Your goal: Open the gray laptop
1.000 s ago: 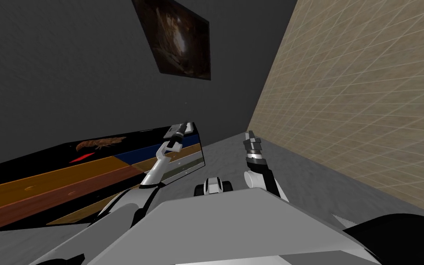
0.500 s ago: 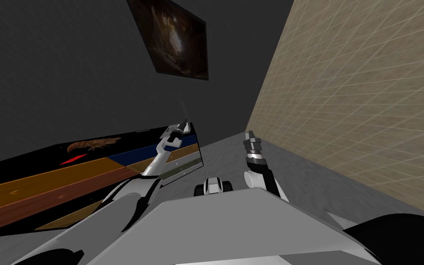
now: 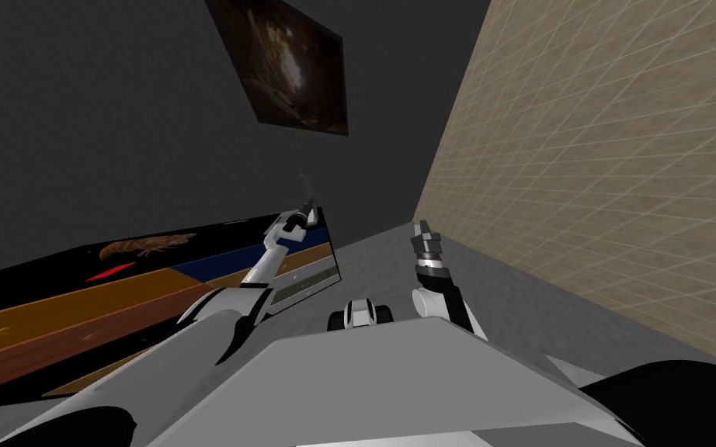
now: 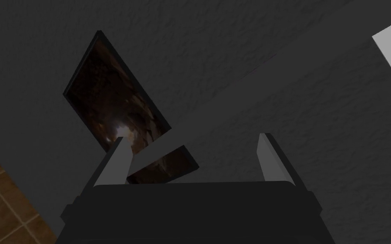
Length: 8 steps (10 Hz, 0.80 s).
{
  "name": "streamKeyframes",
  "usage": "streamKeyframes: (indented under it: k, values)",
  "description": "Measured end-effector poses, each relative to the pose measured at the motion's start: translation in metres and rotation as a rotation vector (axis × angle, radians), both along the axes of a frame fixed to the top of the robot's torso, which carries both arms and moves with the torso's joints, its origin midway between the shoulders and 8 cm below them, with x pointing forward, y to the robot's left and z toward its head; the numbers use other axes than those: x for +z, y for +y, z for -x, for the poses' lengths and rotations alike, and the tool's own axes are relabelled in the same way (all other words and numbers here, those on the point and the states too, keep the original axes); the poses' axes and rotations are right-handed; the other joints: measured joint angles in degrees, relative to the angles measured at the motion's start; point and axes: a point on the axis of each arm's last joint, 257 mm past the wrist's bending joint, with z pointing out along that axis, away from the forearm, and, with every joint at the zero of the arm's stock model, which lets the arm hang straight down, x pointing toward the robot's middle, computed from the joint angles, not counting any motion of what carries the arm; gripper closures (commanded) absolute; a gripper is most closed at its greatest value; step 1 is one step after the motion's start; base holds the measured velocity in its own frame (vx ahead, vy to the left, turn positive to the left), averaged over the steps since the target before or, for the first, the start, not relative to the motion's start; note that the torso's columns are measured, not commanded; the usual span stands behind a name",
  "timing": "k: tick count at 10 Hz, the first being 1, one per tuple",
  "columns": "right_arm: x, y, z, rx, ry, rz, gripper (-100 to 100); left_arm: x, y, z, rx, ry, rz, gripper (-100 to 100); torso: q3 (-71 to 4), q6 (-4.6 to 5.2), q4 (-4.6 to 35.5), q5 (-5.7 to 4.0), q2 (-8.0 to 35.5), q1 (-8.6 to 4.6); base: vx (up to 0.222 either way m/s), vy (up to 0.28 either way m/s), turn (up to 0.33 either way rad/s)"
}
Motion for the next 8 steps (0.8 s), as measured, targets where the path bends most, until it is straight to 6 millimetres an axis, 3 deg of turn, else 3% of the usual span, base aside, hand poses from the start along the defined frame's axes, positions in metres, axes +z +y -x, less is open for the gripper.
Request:
streamKeyframes:
  k: [8]
  values:
    - [0.000,0.000,0.000,0.000,0.000,0.000,0,0.032,0.068,-0.036,0.171,0.097,-0.037,-100,0.0,0.02,0.0,0.01,-0.1,0.05,0.002,-0.073,-0.026]
